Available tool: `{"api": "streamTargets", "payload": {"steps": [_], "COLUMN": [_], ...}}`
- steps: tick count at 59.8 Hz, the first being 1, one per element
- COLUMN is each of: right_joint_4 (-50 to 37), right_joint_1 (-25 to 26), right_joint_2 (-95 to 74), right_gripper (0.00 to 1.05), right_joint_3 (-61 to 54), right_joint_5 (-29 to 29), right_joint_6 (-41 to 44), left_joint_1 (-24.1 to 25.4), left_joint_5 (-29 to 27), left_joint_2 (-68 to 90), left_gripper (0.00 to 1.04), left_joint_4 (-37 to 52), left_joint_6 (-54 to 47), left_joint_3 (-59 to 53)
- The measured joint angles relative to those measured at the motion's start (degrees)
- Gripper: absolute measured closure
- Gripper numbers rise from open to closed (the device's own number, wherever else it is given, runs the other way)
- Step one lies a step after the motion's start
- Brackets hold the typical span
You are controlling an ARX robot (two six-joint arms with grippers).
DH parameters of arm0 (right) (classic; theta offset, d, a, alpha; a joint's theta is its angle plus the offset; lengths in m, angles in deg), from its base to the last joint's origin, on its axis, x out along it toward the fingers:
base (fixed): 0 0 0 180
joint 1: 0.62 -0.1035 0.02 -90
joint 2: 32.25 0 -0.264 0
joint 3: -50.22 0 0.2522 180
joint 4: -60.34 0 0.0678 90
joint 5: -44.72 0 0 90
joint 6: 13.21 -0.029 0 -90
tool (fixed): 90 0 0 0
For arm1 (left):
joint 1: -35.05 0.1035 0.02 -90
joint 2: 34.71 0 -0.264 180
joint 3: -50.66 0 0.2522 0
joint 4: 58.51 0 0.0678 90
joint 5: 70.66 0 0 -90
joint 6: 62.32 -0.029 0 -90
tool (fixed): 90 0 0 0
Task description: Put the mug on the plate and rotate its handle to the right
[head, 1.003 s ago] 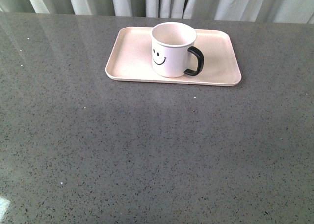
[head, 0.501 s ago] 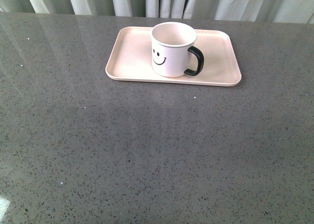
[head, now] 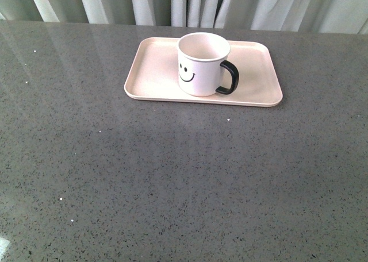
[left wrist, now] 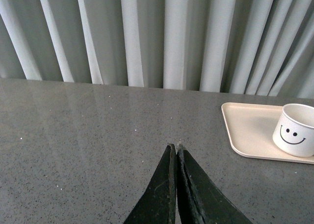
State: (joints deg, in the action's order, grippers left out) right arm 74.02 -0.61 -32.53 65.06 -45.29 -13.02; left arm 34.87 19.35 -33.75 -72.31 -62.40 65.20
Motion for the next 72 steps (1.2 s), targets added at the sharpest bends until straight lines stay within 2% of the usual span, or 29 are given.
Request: {"api": "streamTargets", "payload": {"steps": [7, 27, 28, 32, 34, 36, 41, 48, 54, 62, 72], "right_joint_4": [0.0, 0.2, 1.0, 17.6, 18.1, 14.8, 10.1, 9.7, 12.8, 17.0, 20.3], "right_joint_1": [0.0, 0.1, 0.4, 6.6, 7.3, 7.0, 5.3, 2.4, -1.2, -3.9, -5.4], "right_joint_2": [0.0, -0.2, -0.8, -16.5, -25.8, -36.0, -50.4, -65.4, -83.9, -101.3, -111.3], "right_gripper": [0.09, 0.09, 0.09, 0.09, 0.09, 0.09, 0.09, 0.09, 0.09, 0.09, 0.09], "right_joint_3": [0.0, 0.1, 0.4, 9.7, 14.0, 19.5, 29.7, 41.1, 56.5, 72.2, 81.6], "right_joint_5": [0.0, 0.4, 1.6, 20.2, 24.5, 25.3, 23.5, 20.3, 15.7, 12.4, 10.0], "right_joint_6": [0.0, 0.0, 0.3, 8.7, 10.8, 12.0, 12.3, 10.1, 6.4, 2.6, 0.5], "left_joint_1": [0.0, 0.0, 0.0, 0.0, 0.0, 0.0, 0.0, 0.0, 0.0, 0.0, 0.0], "left_joint_5": [0.0, 0.0, 0.0, 0.0, 0.1, 0.0, 0.0, 0.0, 0.0, 0.0, 0.0], "left_joint_2": [0.0, 0.0, 0.0, 0.0, 0.0, 0.0, 0.0, 0.0, 0.0, 0.0, 0.0], "left_gripper": [0.76, 0.21, 0.2, 0.08, 0.1, 0.1, 0.09, 0.09, 0.09, 0.09, 0.09], "left_joint_4": [0.0, 0.0, 0.0, 0.0, 0.0, 0.0, 0.0, 0.0, 0.0, 0.0, 0.0], "left_joint_6": [0.0, 0.0, 0.0, -0.1, -0.1, 0.0, 0.0, 0.0, -0.1, -0.1, 0.0], "left_joint_3": [0.0, 0.0, 0.0, 0.0, 0.0, 0.0, 0.0, 0.0, 0.0, 0.0, 0.0]}}
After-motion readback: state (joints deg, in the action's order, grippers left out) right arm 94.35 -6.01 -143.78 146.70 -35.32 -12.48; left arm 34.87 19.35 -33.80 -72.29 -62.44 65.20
